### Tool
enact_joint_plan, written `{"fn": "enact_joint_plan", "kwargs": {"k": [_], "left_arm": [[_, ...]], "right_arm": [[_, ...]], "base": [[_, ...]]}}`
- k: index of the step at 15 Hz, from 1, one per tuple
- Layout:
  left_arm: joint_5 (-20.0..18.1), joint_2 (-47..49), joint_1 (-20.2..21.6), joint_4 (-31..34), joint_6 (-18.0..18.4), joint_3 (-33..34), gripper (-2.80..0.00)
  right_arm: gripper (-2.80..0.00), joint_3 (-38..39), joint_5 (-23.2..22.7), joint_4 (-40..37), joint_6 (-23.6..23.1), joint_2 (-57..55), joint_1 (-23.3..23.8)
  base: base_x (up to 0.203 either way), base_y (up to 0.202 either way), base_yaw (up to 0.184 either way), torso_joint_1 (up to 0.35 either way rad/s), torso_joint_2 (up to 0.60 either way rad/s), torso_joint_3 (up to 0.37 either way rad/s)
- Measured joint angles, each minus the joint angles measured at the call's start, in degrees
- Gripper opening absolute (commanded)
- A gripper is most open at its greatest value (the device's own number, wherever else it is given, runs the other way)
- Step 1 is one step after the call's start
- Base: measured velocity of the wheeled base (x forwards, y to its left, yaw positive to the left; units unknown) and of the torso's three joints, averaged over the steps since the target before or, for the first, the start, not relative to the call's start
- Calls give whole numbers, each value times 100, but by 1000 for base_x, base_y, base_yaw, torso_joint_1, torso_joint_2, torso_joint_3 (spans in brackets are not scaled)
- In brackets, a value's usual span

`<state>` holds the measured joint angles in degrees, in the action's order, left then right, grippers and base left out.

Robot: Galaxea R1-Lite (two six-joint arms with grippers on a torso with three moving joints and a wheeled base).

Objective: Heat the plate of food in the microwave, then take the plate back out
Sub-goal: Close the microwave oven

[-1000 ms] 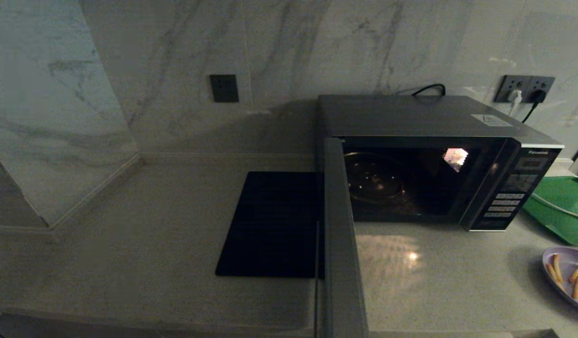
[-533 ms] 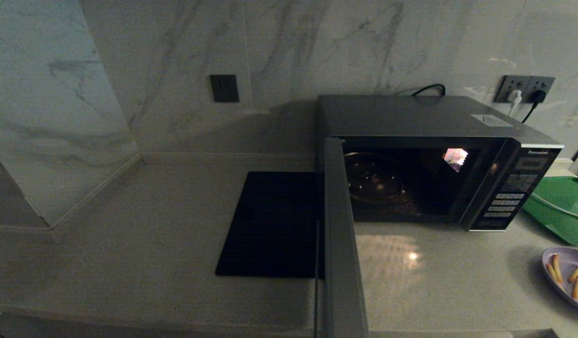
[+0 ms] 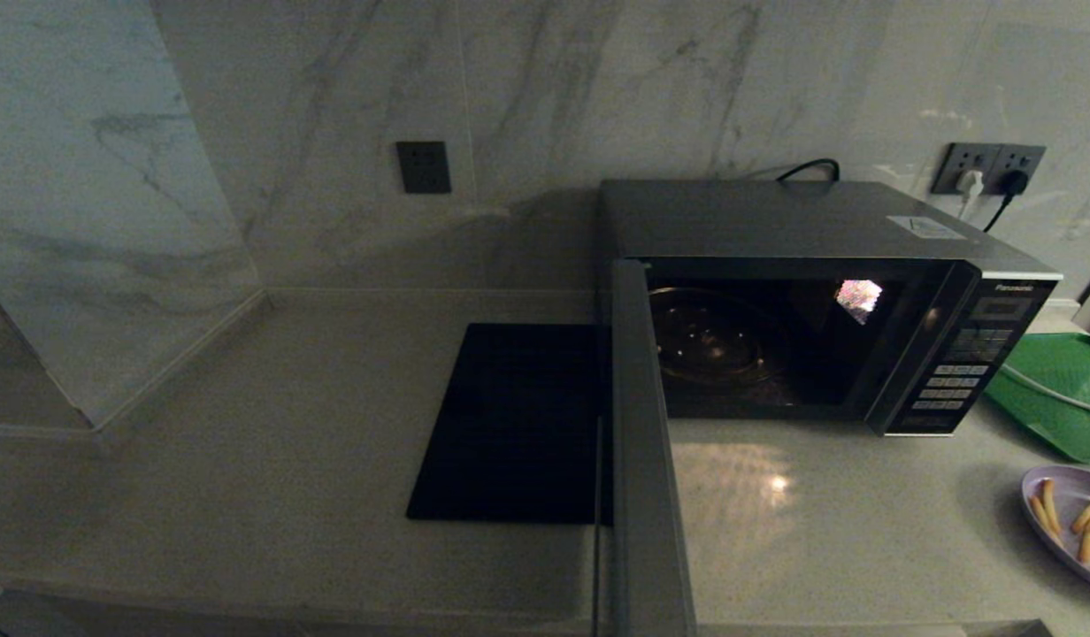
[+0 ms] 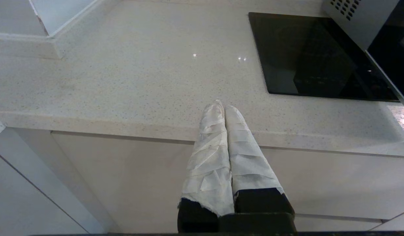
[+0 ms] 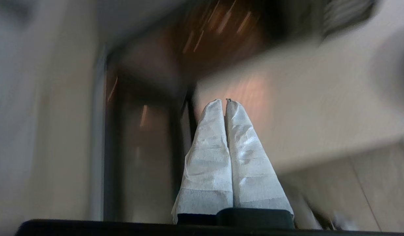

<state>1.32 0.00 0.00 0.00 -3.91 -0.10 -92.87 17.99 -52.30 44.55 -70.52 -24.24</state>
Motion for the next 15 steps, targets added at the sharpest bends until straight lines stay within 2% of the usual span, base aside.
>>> {"fn": "enact_joint_plan", "kwargs": {"k": [3,5,6,9,10,13,15], "left_arm": [[-1,0,0,0,0,0,-280],[-2,0,0,0,1,0,-280],[-2,0,0,0,0,0,-280],[-2,0,0,0,0,0,-280],[0,0,0,0,0,0,-280],[-5,0,0,0,1,0,-280],[-2,0,0,0,0,0,-280]], "right_arm": [[-280,-1024,33,-1905,157,-108,-1435],[-280,-1607,28,-3093,273,-327,-2081],[-280,-1748,16,-3389,327,-455,-2288],[-280,-1966,28,-3451,339,-831,-2624],[-280,-2008,32,-3243,372,-929,-2675],[-280,-2046,-65,-1795,598,-1258,-2807],[-280,-2055,-263,-1262,717,-1517,-3081]], "base": [[0,0,0,0,0,0],[0,0,0,0,0,0],[0,0,0,0,0,0],[0,0,0,0,0,0],[0,0,0,0,0,0],[0,0,0,0,0,0],[0,0,0,0,0,0]]}}
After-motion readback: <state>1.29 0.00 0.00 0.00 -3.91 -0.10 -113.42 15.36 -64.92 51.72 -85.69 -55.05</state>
